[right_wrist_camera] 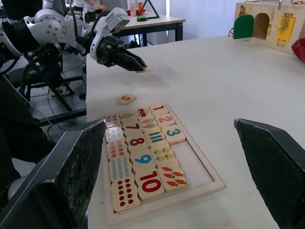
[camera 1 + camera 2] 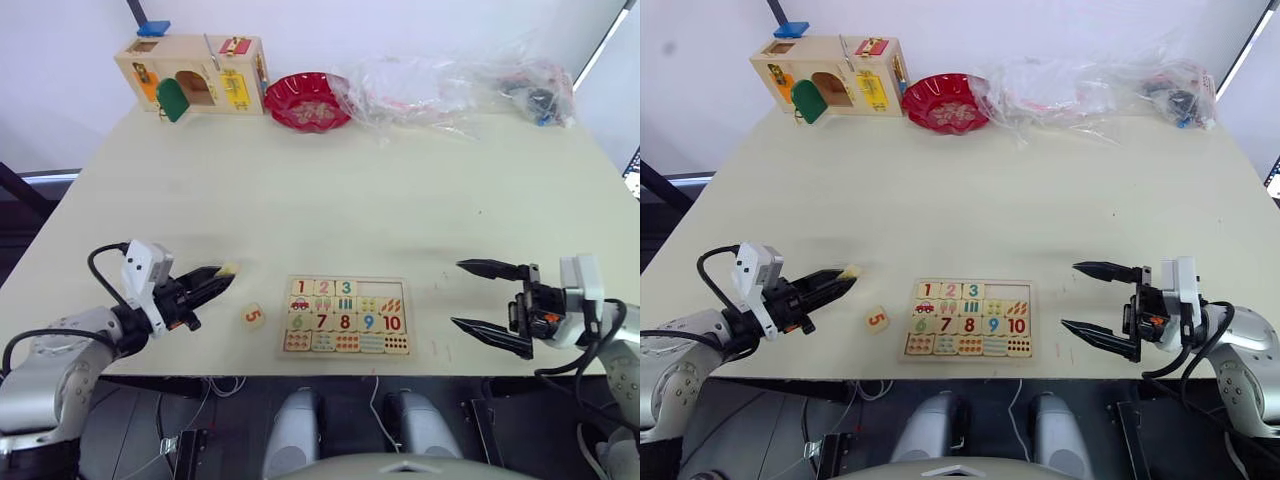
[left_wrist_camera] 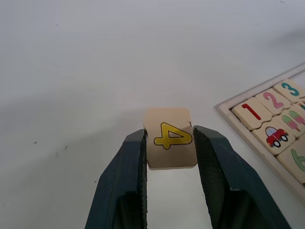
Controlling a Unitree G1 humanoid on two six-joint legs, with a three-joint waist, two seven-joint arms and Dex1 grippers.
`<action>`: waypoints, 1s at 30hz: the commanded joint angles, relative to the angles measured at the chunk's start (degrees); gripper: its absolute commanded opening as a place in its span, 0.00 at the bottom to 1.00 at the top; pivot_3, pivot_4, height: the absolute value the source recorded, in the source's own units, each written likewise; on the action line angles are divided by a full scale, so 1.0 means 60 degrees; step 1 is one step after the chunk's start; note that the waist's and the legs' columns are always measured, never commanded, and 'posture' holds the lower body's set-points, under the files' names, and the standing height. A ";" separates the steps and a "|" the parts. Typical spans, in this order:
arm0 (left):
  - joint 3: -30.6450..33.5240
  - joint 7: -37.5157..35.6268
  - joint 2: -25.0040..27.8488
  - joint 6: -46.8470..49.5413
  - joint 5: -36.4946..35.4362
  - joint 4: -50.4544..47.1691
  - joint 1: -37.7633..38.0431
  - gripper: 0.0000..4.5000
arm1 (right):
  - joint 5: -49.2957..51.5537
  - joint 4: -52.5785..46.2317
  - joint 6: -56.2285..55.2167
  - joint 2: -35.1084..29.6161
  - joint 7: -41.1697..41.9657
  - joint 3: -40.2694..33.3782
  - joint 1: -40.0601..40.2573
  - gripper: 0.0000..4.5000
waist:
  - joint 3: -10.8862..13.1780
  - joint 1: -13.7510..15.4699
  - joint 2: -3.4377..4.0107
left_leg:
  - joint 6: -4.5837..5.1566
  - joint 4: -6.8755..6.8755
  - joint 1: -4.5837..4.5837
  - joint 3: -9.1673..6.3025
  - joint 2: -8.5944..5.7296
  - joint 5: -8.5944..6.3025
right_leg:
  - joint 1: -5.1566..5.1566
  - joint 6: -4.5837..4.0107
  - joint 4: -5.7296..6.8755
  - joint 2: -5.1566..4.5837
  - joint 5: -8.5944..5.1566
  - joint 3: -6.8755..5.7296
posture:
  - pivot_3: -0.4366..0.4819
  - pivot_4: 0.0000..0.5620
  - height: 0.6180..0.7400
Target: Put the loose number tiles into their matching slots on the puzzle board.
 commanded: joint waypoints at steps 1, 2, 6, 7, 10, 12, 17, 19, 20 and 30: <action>0.0407 0.1257 -0.0376 0.0604 -0.0205 -0.0942 0.0015 0.21 | 0.0116 -0.0058 -0.0096 0.0026 0.0080 -0.0004 -0.0204 1.00 | 0.0000 0.0000 0.0000 | 0.0000 0.0001 0.0000 0.0001 -0.0002 0.0000 | 0.0000 0.0000 -0.0001 0.0001 0.0000 0.0002 | 0.48 0.27 1.00; 0.0473 0.1669 -0.0603 0.0781 -0.0253 -0.1155 0.0042 0.21 | 0.0116 -0.0029 -0.0093 0.0023 0.0108 0.0002 -0.0232 1.00 | 0.0000 -0.0002 -0.0001 | 0.0000 0.0001 0.0000 0.0002 -0.0004 0.0000 | 0.0000 -0.0001 -0.0001 0.0001 0.0000 0.0003 | 0.48 0.27 1.00; 0.0657 0.3296 -0.1604 0.1386 -0.0356 -0.2020 0.0037 0.21 | 0.0118 0.0063 -0.0086 -0.0011 0.0173 0.0024 -0.0321 1.00 | 0.0000 0.0000 -0.0002 | 0.0000 -0.0002 -0.0008 0.0005 -0.0009 0.0000 | 0.0000 0.0000 -0.0015 0.0001 0.0000 0.0008 | 0.48 0.27 1.00; 0.0743 0.3856 -0.1959 0.1640 -0.0424 -0.2244 -0.0025 0.21 | 0.0124 0.0072 -0.0083 -0.0020 0.0192 0.0017 -0.0322 1.00 | 0.0000 0.0002 -0.0002 | 0.0000 -0.0002 -0.0009 0.0005 -0.0009 0.0000 | 0.0002 0.0000 -0.0018 0.0001 0.0000 0.0009 | 0.48 0.27 1.00; 0.0865 0.5283 -0.2931 0.2321 -0.0552 -0.2955 -0.0218 0.21 | 0.0145 0.0103 -0.0037 -0.0076 0.0273 -0.0014 -0.0342 1.00 | 0.0002 0.0006 -0.0013 | 0.0001 0.0000 -0.0007 0.0001 -0.0015 0.0000 | 0.0007 0.0001 -0.0014 0.0003 0.0000 0.0008 | 0.48 0.27 1.00; 0.0905 0.6320 -0.3550 0.2751 -0.0498 -0.3399 -0.0397 0.21 | 0.0165 0.0152 0.0033 -0.0140 0.0353 -0.0021 -0.0412 1.00 | 0.0002 0.0019 -0.0014 | 0.0001 0.0002 -0.0003 -0.0001 -0.0019 0.0000 | 0.0010 0.0000 -0.0007 0.0010 0.0001 0.0007 | 0.48 0.27 1.00; 0.0915 0.7947 -0.4492 0.3548 -0.0409 -0.4185 -0.0658 0.21 | 0.0220 0.0365 0.0202 -0.0336 0.0607 -0.0028 -0.0688 1.00 | -0.0004 0.0048 -0.0028 | 0.0001 0.0012 0.0007 -0.0005 -0.0024 0.0001 | 0.0020 -0.0001 0.0000 0.0027 0.0003 0.0011 | 0.48 0.27 1.00; 0.0852 0.8270 -0.4697 0.3770 -0.0446 -0.4411 -0.0599 0.21 | 0.0232 0.0491 0.0270 -0.0419 0.0730 -0.0017 -0.0837 1.00 | -0.0003 0.0046 -0.0028 | 0.0001 0.0011 0.0005 -0.0005 -0.0025 0.0001 | 0.0019 -0.0002 -0.0002 0.0028 0.0002 0.0011 | 0.48 0.27 1.00; 0.0888 0.8510 -0.4887 0.3878 -0.0444 -0.4517 -0.0582 0.21 | 0.0228 0.0554 0.0297 -0.0454 0.0789 -0.0014 -0.0906 1.00 | -0.0003 0.0046 -0.0028 | 0.0001 0.0011 0.0004 -0.0004 -0.0025 0.0001 | 0.0018 -0.0002 -0.0004 0.0029 0.0002 0.0015 | 0.48 0.27 1.00; 0.0860 0.9200 -0.5387 0.4118 -0.0381 -0.4980 -0.0263 0.21 | 0.0249 0.0693 0.0522 -0.0555 0.1040 0.0013 -0.1157 1.00 | 0.0001 0.0095 -0.0037 | 0.0001 0.0012 0.0004 -0.0005 -0.0027 0.0001 | 0.0019 -0.0003 -0.0006 0.0031 0.0002 0.0017 | 0.48 0.27 1.00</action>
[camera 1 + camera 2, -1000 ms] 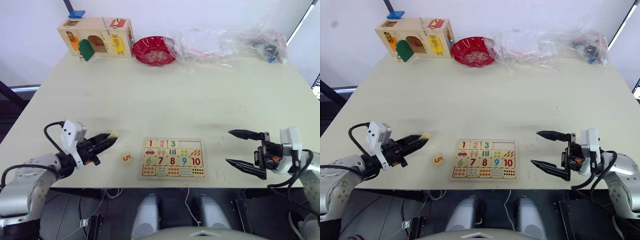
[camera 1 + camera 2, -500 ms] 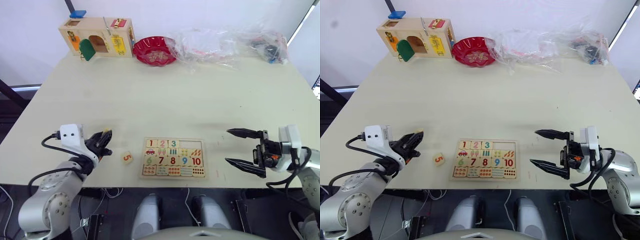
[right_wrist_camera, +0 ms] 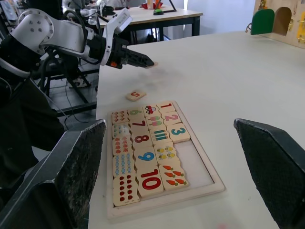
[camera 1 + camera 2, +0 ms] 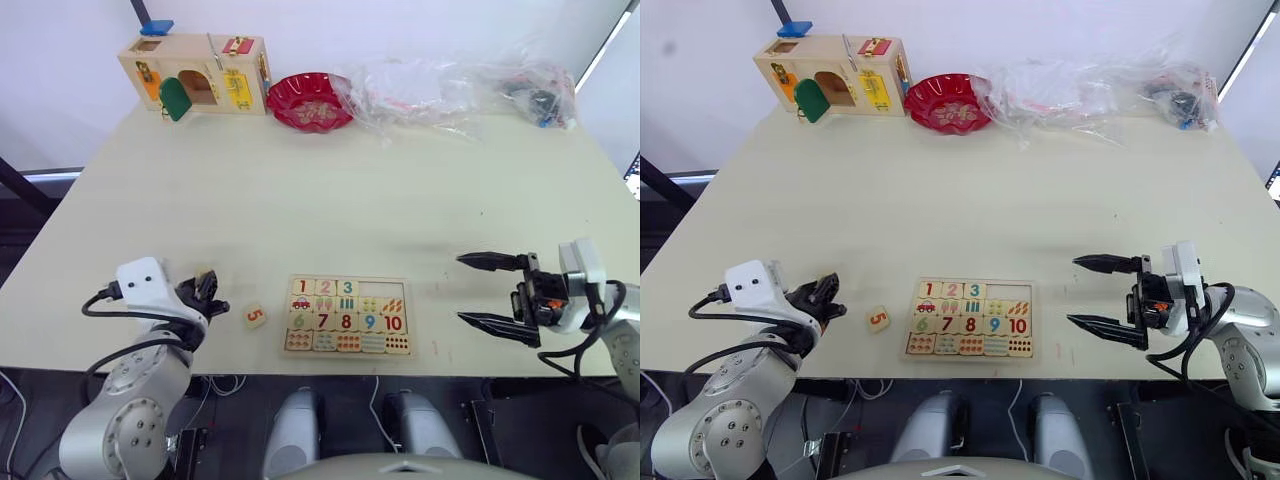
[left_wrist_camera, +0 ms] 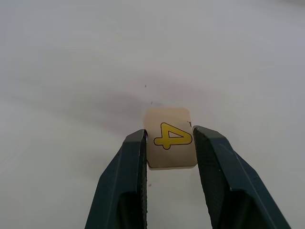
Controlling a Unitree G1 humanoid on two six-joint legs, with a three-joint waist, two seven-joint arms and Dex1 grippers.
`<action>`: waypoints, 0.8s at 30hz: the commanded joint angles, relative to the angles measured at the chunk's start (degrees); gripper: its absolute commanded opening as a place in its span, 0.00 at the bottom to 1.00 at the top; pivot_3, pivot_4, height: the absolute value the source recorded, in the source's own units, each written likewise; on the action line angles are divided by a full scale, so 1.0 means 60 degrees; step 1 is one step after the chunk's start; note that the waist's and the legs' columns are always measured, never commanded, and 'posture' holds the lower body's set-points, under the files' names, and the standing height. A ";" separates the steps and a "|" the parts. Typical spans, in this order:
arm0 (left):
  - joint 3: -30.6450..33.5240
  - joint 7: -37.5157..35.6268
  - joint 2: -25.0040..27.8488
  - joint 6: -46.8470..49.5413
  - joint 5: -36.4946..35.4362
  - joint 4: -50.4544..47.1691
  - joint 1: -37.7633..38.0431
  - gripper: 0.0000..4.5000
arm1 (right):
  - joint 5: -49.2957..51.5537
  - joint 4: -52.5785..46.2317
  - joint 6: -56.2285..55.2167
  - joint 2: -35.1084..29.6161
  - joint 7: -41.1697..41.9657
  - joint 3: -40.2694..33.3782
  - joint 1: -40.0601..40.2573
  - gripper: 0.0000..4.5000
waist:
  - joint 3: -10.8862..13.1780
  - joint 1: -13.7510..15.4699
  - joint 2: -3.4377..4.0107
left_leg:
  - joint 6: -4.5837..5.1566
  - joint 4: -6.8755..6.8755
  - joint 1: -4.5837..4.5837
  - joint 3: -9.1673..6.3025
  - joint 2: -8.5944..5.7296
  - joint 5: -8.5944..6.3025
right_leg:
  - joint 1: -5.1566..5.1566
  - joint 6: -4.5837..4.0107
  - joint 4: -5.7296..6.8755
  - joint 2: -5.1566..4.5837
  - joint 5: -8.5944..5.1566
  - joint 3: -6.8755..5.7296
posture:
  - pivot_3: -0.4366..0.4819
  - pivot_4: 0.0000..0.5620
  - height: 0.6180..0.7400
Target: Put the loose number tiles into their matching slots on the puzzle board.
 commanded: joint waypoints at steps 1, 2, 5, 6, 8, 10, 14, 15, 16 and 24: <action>0.0197 0.0344 -0.0228 0.0014 0.0017 -0.0622 0.0052 0.21 | 0.0215 -0.0137 0.0090 -0.0105 0.0117 -0.0083 -0.0154 1.00 | 0.0000 0.0004 0.0000 | 0.0000 0.0000 0.0000 0.0000 0.0000 0.0000 | 0.0000 0.0000 0.0000 0.0000 0.0000 0.0000 | 0.48 0.27 1.00; 0.0235 0.0437 -0.0313 0.0033 0.0007 -0.0616 0.0038 0.21 | 0.0214 -0.0128 0.0111 -0.0111 0.0129 -0.0086 -0.0176 1.00 | 0.0000 0.0008 0.0000 | 0.0000 0.0000 -0.0001 -0.0001 0.0000 0.0000 | 0.0000 0.0000 -0.0001 0.0000 0.0000 0.0000 | 0.48 0.27 1.00; 0.0137 0.0368 -0.0279 -0.0037 -0.0014 -0.0623 0.0037 0.21 | 0.0213 -0.0123 0.0179 -0.0124 0.0182 -0.0117 -0.0199 1.00 | 0.0001 0.0011 -0.0001 | 0.0000 -0.0001 -0.0002 0.0000 0.0000 0.0000 | 0.0000 0.0000 -0.0003 0.0000 0.0000 -0.0001 | 0.48 0.27 1.00; 0.0116 0.0373 -0.0303 -0.0044 -0.0017 -0.0629 0.0050 0.21 | 0.0203 -0.0107 0.0202 -0.0124 0.0194 -0.0106 -0.0231 1.00 | 0.0001 0.0011 -0.0002 | 0.0000 -0.0001 -0.0002 -0.0001 0.0000 0.0000 | 0.0000 0.0000 -0.0003 0.0000 0.0000 -0.0001 | 0.48 0.27 1.00; 0.0101 0.0309 -0.0343 -0.0071 -0.0098 -0.0616 0.0077 0.21 | 0.0192 -0.0080 0.0236 -0.0113 0.0196 -0.0085 -0.0295 1.00 | 0.0001 0.0007 -0.0001 | 0.0000 -0.0001 -0.0001 0.0000 0.0000 0.0000 | 0.0000 0.0000 -0.0003 0.0000 0.0000 0.0000 | 0.48 0.27 1.00; 0.0106 0.0285 -0.0358 -0.0091 -0.0131 -0.0612 0.0107 0.21 | 0.0190 -0.0087 0.0256 -0.0103 0.0193 -0.0074 -0.0318 1.00 | 0.0001 0.0009 -0.0002 | 0.0000 0.0000 -0.0001 0.0000 0.0000 0.0000 | 0.0000 0.0000 -0.0003 -0.0001 0.0000 0.0000 | 0.48 0.27 1.00; 0.0075 0.0539 -0.0414 -0.0066 0.0108 -0.0654 0.0153 0.21 | 0.0212 -0.0139 0.0312 -0.0091 0.0189 -0.0089 -0.0287 1.00 | 0.0002 0.0011 -0.0002 | -0.0001 -0.0002 -0.0003 -0.0001 0.0000 0.0000 | -0.0001 -0.0001 -0.0006 -0.0001 -0.0001 -0.0001 | 0.48 0.27 1.00; 0.0075 0.0631 -0.0468 -0.0068 0.0153 -0.0660 0.0127 0.21 | 0.0223 -0.0145 0.0331 -0.0098 0.0198 -0.0101 -0.0272 1.00 | 0.0002 0.0011 -0.0002 | -0.0001 -0.0002 -0.0003 -0.0001 0.0000 -0.0001 | -0.0001 -0.0001 -0.0007 -0.0001 0.0000 -0.0001 | 0.48 0.27 1.00; 0.0074 0.0712 -0.0511 -0.0069 0.0203 -0.0663 0.0090 0.21 | 0.0223 -0.0147 0.0347 -0.0104 0.0210 -0.0103 -0.0266 1.00 | 0.0002 0.0011 -0.0003 | -0.0001 -0.0002 -0.0003 -0.0001 0.0000 -0.0001 | -0.0001 -0.0001 -0.0009 -0.0001 0.0000 0.0000 | 0.48 0.27 1.00; 0.0092 0.1711 -0.1110 -0.0116 0.0856 -0.0742 -0.0467 0.21 | 0.0274 -0.0207 0.0551 -0.0179 0.0303 -0.0083 -0.0285 1.00 | 0.0007 0.0012 -0.0011 | -0.0001 -0.0002 -0.0004 -0.0002 -0.0001 0.0000 | 0.0000 -0.0001 -0.0008 0.0000 0.0000 -0.0001 | 0.48 0.27 1.00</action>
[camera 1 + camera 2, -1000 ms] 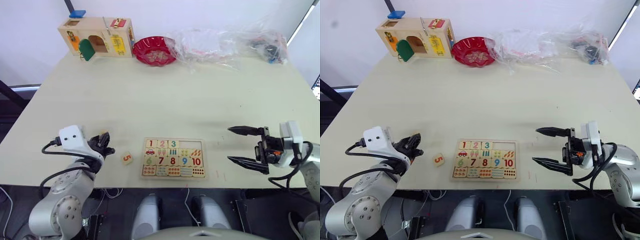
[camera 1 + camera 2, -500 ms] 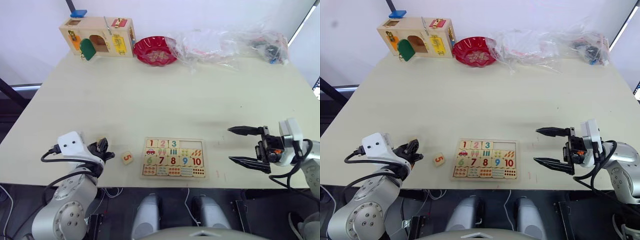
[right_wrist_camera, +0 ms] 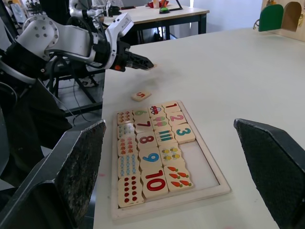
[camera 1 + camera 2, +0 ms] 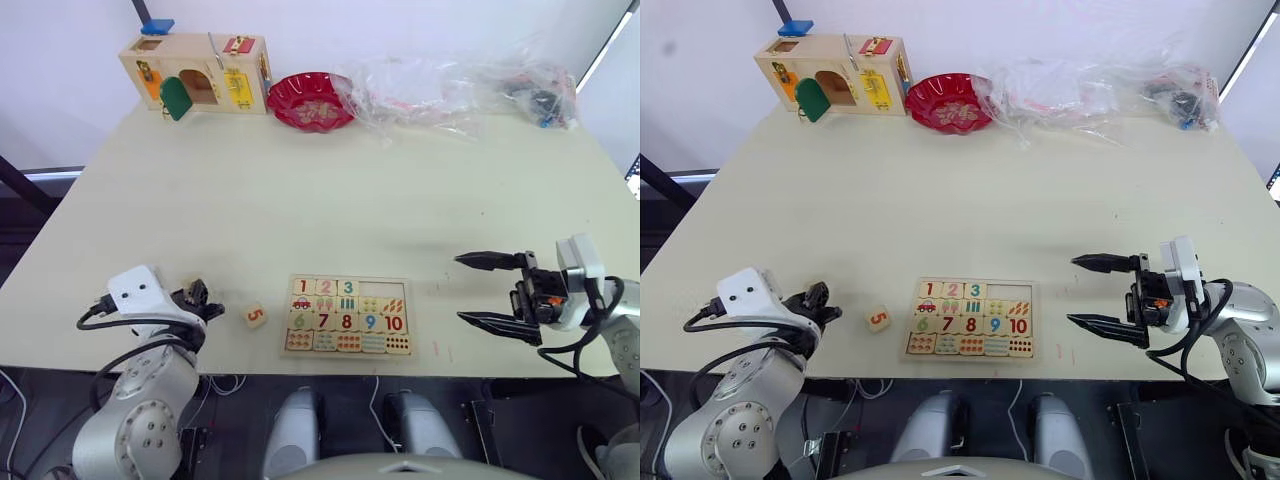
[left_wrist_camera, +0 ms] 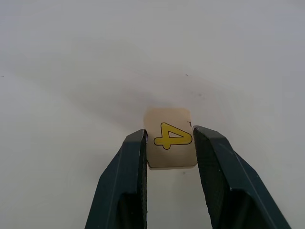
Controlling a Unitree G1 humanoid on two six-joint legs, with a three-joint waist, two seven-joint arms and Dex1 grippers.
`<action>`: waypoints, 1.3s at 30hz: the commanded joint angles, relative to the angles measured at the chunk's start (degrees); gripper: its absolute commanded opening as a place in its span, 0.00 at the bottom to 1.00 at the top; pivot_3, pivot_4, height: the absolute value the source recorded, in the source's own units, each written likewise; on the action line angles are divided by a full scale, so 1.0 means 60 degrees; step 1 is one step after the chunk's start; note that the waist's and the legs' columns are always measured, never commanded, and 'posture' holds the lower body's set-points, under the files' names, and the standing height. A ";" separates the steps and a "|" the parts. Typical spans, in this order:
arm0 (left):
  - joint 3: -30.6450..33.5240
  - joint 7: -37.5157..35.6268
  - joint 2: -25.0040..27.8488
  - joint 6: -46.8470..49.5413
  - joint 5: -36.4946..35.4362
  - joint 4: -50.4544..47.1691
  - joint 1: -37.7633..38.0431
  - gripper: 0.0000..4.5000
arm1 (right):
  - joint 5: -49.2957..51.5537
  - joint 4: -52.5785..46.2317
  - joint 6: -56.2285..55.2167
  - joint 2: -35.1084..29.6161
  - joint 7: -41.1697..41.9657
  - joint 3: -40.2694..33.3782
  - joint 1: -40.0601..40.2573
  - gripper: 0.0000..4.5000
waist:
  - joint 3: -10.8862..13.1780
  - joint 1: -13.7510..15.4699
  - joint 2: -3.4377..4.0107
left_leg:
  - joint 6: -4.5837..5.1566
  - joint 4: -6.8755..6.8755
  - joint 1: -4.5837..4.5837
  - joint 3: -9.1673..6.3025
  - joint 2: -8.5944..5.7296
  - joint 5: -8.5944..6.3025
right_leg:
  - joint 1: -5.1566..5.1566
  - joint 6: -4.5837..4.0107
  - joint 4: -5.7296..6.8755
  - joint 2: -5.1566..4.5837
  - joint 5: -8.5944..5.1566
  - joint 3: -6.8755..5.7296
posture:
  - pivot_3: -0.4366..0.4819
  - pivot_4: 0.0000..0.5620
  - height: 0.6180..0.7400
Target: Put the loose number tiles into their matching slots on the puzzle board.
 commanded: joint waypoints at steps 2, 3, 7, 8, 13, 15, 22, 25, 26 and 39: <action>-0.0058 0.0552 -0.0324 -0.0081 0.0349 -0.0579 -0.0366 0.21 | 0.0262 -0.0225 0.0104 -0.0198 0.0144 -0.0097 -0.0164 1.00 | 0.0002 0.0004 -0.0003 | 0.0000 -0.0001 0.0000 0.0000 0.0000 0.0000 | 0.0000 0.0000 -0.0001 0.0000 0.0000 0.0000 | 0.48 0.27 1.00; -0.0073 0.0704 -0.0493 -0.0023 0.0396 -0.0563 -0.0481 0.21 | 0.0261 -0.0203 0.0143 -0.0232 0.0181 -0.0093 -0.0214 1.00 | 0.0004 0.0006 -0.0006 | 0.0000 0.0000 -0.0003 0.0000 -0.0001 0.0000 | 0.0000 0.0000 -0.0003 0.0000 0.0000 0.0000 | 0.48 0.27 1.00; -0.0216 0.0981 -0.0929 0.0190 0.0584 -0.0588 -0.0646 0.21 | 0.0275 -0.0155 0.0251 -0.0307 0.0253 -0.0107 -0.0342 1.00 | 0.0009 0.0003 -0.0016 | 0.0000 0.0001 -0.0003 0.0001 -0.0004 0.0000 | 0.0001 0.0001 -0.0003 0.0000 0.0001 0.0002 | 0.48 0.27 1.00; -0.0240 0.1019 -0.1023 0.0257 0.0613 -0.0583 -0.0680 0.21 | 0.0286 -0.0156 0.0277 -0.0329 0.0268 -0.0120 -0.0353 1.00 | 0.0010 0.0004 -0.0018 | 0.0000 0.0001 -0.0003 0.0000 -0.0005 0.0000 | 0.0001 0.0001 -0.0004 0.0001 0.0001 0.0002 | 0.48 0.27 1.00; -0.0311 0.1125 -0.1376 0.0410 0.0710 -0.0598 -0.0702 0.21 | 0.0343 -0.0199 0.0377 -0.0422 0.0298 -0.0168 -0.0335 1.00 | 0.0014 0.0004 -0.0024 | 0.0000 -0.0004 -0.0007 -0.0001 -0.0003 0.0000 | 0.0000 -0.0001 -0.0008 0.0007 -0.0001 -0.0003 | 0.48 0.27 1.00; -0.0291 0.1158 -0.1449 0.0451 0.0741 -0.0589 -0.0694 0.21 | 0.0363 -0.0220 0.0405 -0.0445 0.0294 -0.0166 -0.0330 1.00 | 0.0017 0.0005 -0.0029 | 0.0000 -0.0003 -0.0008 -0.0001 -0.0003 0.0000 | 0.0001 -0.0001 -0.0009 0.0007 0.0000 -0.0003 | 0.48 0.27 1.00; -0.0288 0.1085 -0.1545 0.0656 0.0720 -0.0536 -0.0705 0.21 | 0.0379 -0.0263 0.0493 -0.0451 0.0297 -0.0151 -0.0320 1.00 | 0.0020 0.0004 -0.0034 | 0.0000 -0.0002 -0.0008 -0.0007 -0.0003 0.0000 | 0.0001 0.0000 -0.0010 0.0006 0.0000 -0.0002 | 0.48 0.27 1.00; -0.0267 0.0997 -0.1501 0.0794 0.0664 -0.0525 -0.0712 0.21 | 0.0375 -0.0300 0.0494 -0.0420 0.0260 -0.0130 -0.0296 1.00 | 0.0021 0.0004 -0.0036 | 0.0000 -0.0002 -0.0009 -0.0008 -0.0003 0.0000 | 0.0001 0.0000 -0.0012 0.0006 0.0000 -0.0002 | 0.48 0.27 1.00; -0.0258 0.0981 -0.1498 0.0822 0.0659 -0.0516 -0.0720 0.21 | 0.0378 -0.0314 0.0499 -0.0410 0.0241 -0.0129 -0.0288 1.00 | 0.0022 0.0004 -0.0037 | 0.0000 -0.0002 -0.0009 -0.0008 -0.0003 0.0000 | 0.0001 0.0000 -0.0012 0.0005 0.0000 -0.0002 | 0.48 0.27 1.00; -0.0254 0.0689 -0.1447 0.1073 0.0711 -0.0468 -0.0760 0.21 | 0.0428 -0.0483 0.0461 -0.0397 0.0136 -0.0199 -0.0071 1.00 | 0.0026 0.0004 -0.0044 | -0.0001 -0.0003 -0.0009 -0.0012 -0.0003 0.0000 | 0.0000 0.0000 -0.0013 0.0005 0.0000 -0.0003 | 0.48 0.27 1.00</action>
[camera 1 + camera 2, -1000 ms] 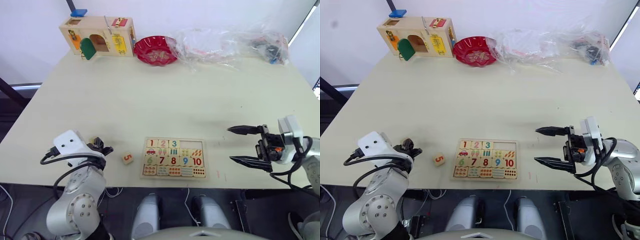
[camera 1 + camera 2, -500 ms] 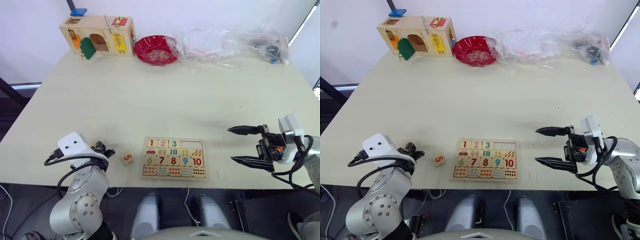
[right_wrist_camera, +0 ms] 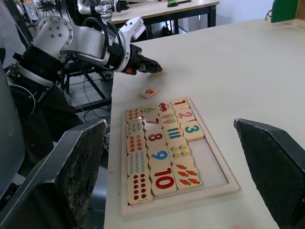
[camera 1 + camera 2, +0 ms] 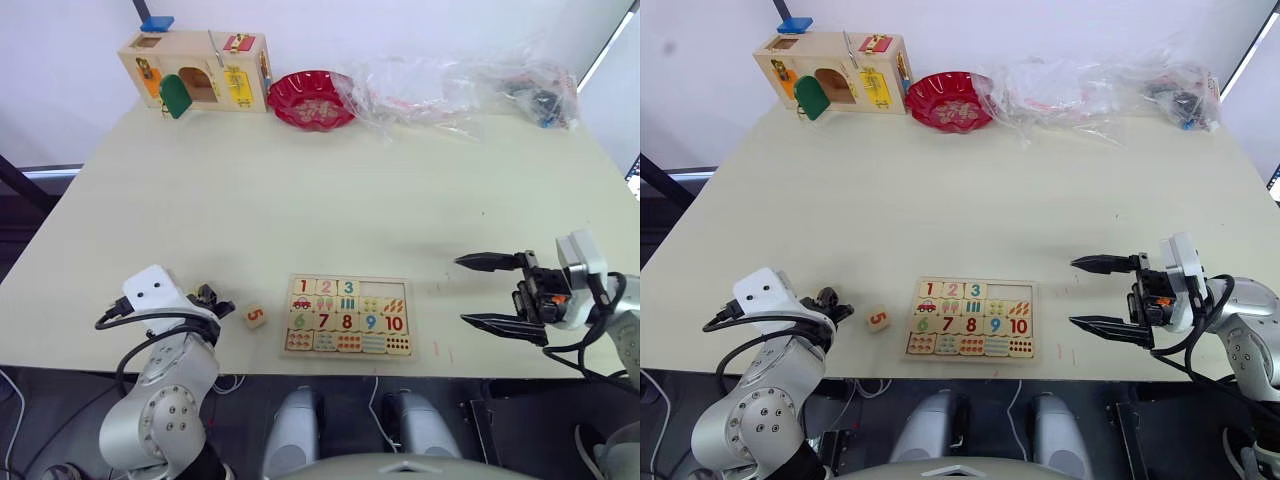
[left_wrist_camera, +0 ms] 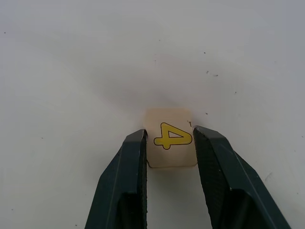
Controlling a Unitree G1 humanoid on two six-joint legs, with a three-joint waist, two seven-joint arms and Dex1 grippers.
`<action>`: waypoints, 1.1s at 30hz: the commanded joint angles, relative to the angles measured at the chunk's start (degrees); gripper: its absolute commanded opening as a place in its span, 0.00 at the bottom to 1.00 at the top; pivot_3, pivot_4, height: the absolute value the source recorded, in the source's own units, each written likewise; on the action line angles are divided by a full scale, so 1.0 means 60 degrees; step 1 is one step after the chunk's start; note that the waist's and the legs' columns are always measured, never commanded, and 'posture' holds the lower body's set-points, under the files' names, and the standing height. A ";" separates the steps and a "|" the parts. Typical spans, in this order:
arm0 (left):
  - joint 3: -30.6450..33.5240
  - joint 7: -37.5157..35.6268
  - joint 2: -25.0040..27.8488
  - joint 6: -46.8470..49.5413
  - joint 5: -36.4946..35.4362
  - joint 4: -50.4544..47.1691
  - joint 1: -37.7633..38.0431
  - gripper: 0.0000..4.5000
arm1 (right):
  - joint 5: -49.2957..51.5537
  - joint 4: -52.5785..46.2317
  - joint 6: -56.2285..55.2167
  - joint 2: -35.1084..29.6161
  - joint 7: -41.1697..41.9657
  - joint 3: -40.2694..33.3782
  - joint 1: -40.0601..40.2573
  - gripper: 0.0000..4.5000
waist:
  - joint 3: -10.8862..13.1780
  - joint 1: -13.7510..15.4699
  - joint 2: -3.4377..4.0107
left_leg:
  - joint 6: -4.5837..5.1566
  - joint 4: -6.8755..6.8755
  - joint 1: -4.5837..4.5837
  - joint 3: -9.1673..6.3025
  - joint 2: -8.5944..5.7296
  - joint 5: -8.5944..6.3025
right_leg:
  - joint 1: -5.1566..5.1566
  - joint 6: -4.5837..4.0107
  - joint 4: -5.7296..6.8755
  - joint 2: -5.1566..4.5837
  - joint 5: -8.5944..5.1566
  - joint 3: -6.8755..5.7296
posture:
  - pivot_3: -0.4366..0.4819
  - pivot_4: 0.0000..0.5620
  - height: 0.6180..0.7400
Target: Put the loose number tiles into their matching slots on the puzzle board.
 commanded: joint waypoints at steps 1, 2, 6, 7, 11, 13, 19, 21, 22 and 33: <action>-0.0049 -0.0116 -0.0268 0.0010 0.0021 -0.0380 -0.0100 0.21 | 0.0225 -0.0327 -0.0031 -0.0074 0.0008 -0.0196 0.0023 1.00 | 0.0001 0.0000 -0.0002 | 0.0000 0.0000 0.0000 0.0000 0.0000 0.0000 | 0.0000 0.0000 -0.0001 0.0000 0.0000 0.0000 | 0.48 0.27 1.00; -0.0048 -0.0121 -0.0255 0.0004 0.0053 -0.0355 -0.0102 0.21 | 0.0229 -0.0327 -0.0037 -0.0075 0.0004 -0.0197 0.0028 1.00 | 0.0003 -0.0001 -0.0005 | 0.0000 0.0000 0.0000 0.0001 0.0000 0.0000 | 0.0000 0.0000 0.0000 0.0000 0.0000 0.0001 | 0.48 0.27 1.00; -0.0057 -0.0167 -0.0239 -0.0004 0.0101 -0.0317 -0.0078 0.21 | 0.0248 -0.0327 -0.0050 -0.0089 0.0006 -0.0209 0.0064 1.00 | 0.0007 0.0000 -0.0012 | 0.0000 0.0000 0.0000 0.0000 0.0000 0.0000 | 0.0000 0.0000 0.0000 -0.0001 0.0000 0.0000 | 0.48 0.27 1.00; -0.0050 -0.0192 -0.0238 -0.0007 0.0096 -0.0314 -0.0077 0.21 | 0.0248 -0.0325 -0.0055 -0.0090 0.0007 -0.0207 0.0067 1.00 | 0.0007 0.0000 -0.0012 | 0.0000 0.0000 -0.0001 0.0000 0.0000 0.0000 | 0.0000 0.0000 -0.0001 -0.0001 0.0000 0.0000 | 0.48 0.27 1.00; 0.0120 -0.0423 -0.0246 0.0021 -0.0114 -0.0388 -0.0054 0.61 | 0.0258 -0.0329 -0.0066 -0.0085 0.0009 -0.0219 0.0093 1.00 | 0.0009 0.0000 -0.0015 | 0.0000 0.0000 -0.0001 0.0000 0.0000 0.0000 | 0.0000 0.0000 -0.0002 -0.0001 0.0000 0.0000 | 0.48 0.27 1.00; 0.0313 -0.0772 -0.0085 0.0156 -0.0416 -0.0602 0.0007 0.77 | 0.0251 -0.0324 -0.0081 -0.0080 0.0010 -0.0221 0.0102 1.00 | 0.0009 0.0000 -0.0015 | 0.0000 -0.0001 -0.0001 0.0000 0.0001 0.0000 | 0.0000 0.0000 -0.0004 -0.0001 0.0000 0.0000 | 0.48 0.27 1.00; 0.1157 -0.2854 0.1646 0.0800 -0.1809 -0.1267 0.0671 0.97 | 0.0184 -0.0264 -0.0197 0.0057 -0.0028 -0.0123 0.0077 1.00 | 0.0012 -0.0018 -0.0018 | -0.0001 -0.0007 -0.0001 -0.0002 0.0006 -0.0001 | -0.0003 -0.0002 -0.0007 0.0000 -0.0001 -0.0003 | 0.48 0.27 1.00; 0.1380 -0.3894 0.2652 0.0699 -0.2355 -0.1236 0.1049 0.97 | 0.0169 -0.0244 -0.0244 0.0158 -0.0067 -0.0062 0.0030 1.00 | 0.0014 -0.0021 -0.0014 | -0.0001 -0.0009 0.0002 -0.0003 0.0011 -0.0001 | -0.0006 -0.0004 -0.0006 0.0003 -0.0002 -0.0005 | 0.48 0.27 1.00; 0.1443 -0.4415 0.3229 0.0558 -0.2497 -0.1179 0.1279 0.97 | 0.0154 -0.0246 -0.0265 0.0209 -0.0094 -0.0029 0.0007 1.00 | 0.0015 -0.0022 -0.0015 | -0.0002 -0.0009 0.0002 -0.0004 0.0011 -0.0001 | -0.0006 -0.0004 -0.0005 0.0001 -0.0002 -0.0005 | 0.48 0.27 1.00; 0.1774 -1.1828 0.8563 -0.3564 -0.2458 0.2701 0.2983 0.97 | 0.0149 -0.0701 -0.0463 0.0608 -0.0537 0.0029 0.0325 1.00 | 0.0045 0.0021 0.0040 | -0.0052 -0.0046 -0.0007 0.0010 0.0028 -0.0031 | -0.0041 -0.0004 -0.0048 -0.0127 -0.0001 -0.0040 | 0.48 0.27 1.00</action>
